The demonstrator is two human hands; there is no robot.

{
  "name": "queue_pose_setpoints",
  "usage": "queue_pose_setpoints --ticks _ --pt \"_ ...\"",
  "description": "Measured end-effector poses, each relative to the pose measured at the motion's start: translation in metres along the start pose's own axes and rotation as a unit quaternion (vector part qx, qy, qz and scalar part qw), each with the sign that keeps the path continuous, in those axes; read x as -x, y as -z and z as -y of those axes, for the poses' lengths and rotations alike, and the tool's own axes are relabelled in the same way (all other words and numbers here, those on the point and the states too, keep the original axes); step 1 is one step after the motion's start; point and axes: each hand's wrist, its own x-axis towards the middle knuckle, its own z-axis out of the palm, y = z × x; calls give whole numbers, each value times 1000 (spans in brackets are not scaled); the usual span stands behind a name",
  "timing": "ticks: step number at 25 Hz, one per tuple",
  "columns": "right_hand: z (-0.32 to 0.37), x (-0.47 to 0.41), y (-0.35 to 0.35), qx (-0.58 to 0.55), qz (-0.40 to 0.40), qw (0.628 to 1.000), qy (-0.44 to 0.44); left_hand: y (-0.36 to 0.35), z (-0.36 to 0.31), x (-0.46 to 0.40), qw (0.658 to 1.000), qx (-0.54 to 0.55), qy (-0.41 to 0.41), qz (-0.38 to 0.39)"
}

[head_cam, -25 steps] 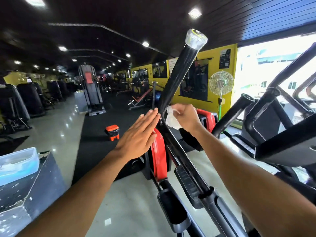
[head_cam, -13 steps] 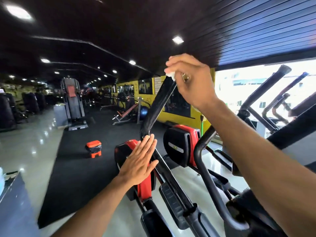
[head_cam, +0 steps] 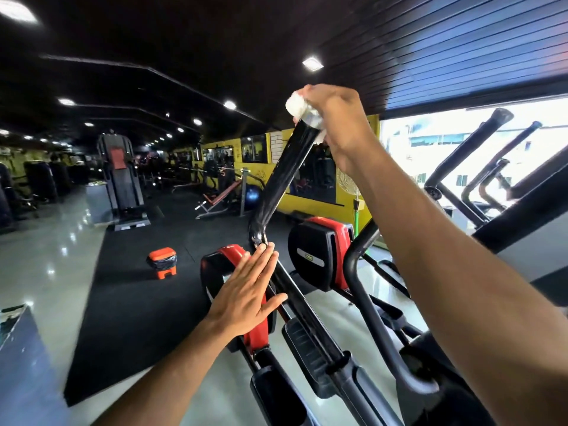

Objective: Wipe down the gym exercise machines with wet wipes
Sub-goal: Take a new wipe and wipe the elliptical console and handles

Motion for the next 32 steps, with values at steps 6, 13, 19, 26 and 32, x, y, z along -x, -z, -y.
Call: queue_pose_setpoints --ticks 6,13,19,26,32 --pt "-33 14 24 -195 -62 977 -57 -6 -18 1 997 73 10 -31" --pt "-117 158 2 -74 -79 989 -98 -25 -28 29 963 242 -45 -112" --pt "-190 241 -71 24 -41 985 -169 -56 17 83 931 343 8 -127" --pt "-241 255 -159 34 -46 963 -265 -105 96 107 892 431 56 -120" --pt "-285 257 -173 103 -83 944 -301 -164 119 98 869 487 42 -71"
